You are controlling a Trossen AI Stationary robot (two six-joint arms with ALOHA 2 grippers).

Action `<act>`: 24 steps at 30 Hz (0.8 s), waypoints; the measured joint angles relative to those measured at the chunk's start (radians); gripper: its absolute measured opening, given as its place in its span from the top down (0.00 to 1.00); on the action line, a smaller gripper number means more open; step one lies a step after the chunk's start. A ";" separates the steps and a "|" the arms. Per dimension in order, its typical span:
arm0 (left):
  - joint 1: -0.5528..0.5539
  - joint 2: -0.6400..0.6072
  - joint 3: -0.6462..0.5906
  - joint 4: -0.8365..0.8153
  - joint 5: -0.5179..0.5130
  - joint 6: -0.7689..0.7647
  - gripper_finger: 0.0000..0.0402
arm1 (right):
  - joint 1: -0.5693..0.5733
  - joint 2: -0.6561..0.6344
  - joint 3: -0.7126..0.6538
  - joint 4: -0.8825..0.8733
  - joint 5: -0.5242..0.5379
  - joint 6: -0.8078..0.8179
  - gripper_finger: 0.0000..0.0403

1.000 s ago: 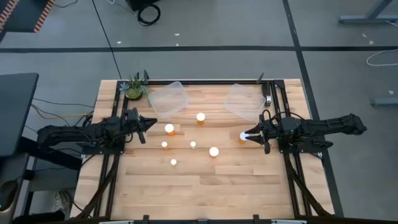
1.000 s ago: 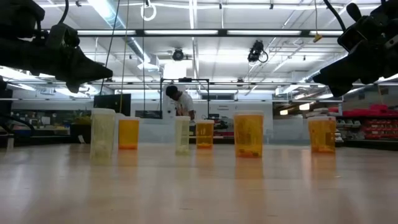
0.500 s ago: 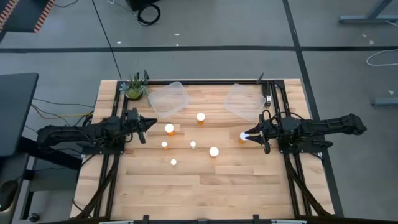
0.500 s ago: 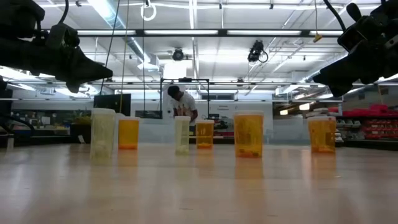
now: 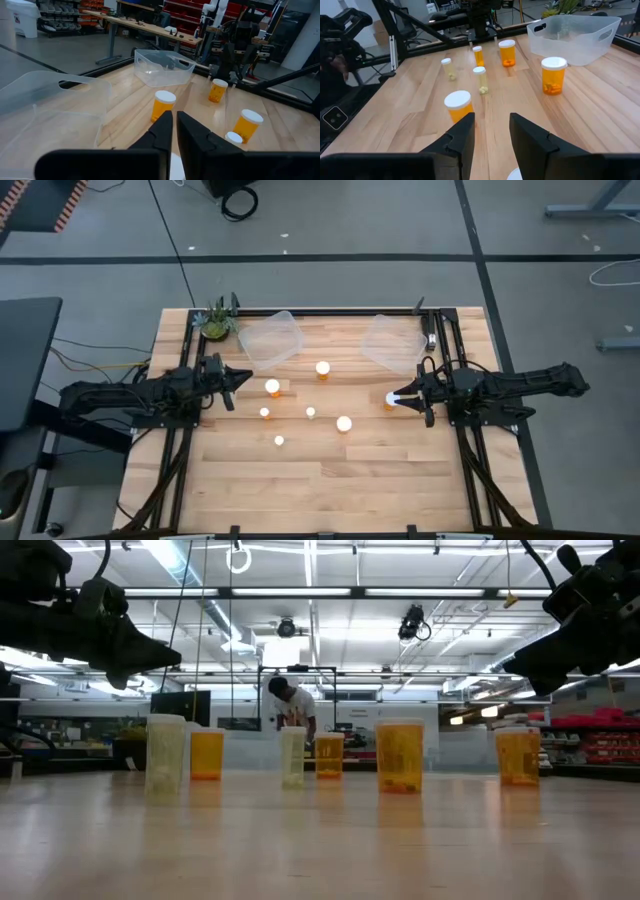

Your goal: Pick and place medicine bottles into bin by pill shape (circle, oval)

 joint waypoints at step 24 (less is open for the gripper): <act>-0.001 0.000 0.000 -0.010 0.157 -0.184 0.93 | 0.000 0.000 0.000 0.000 0.000 0.000 0.68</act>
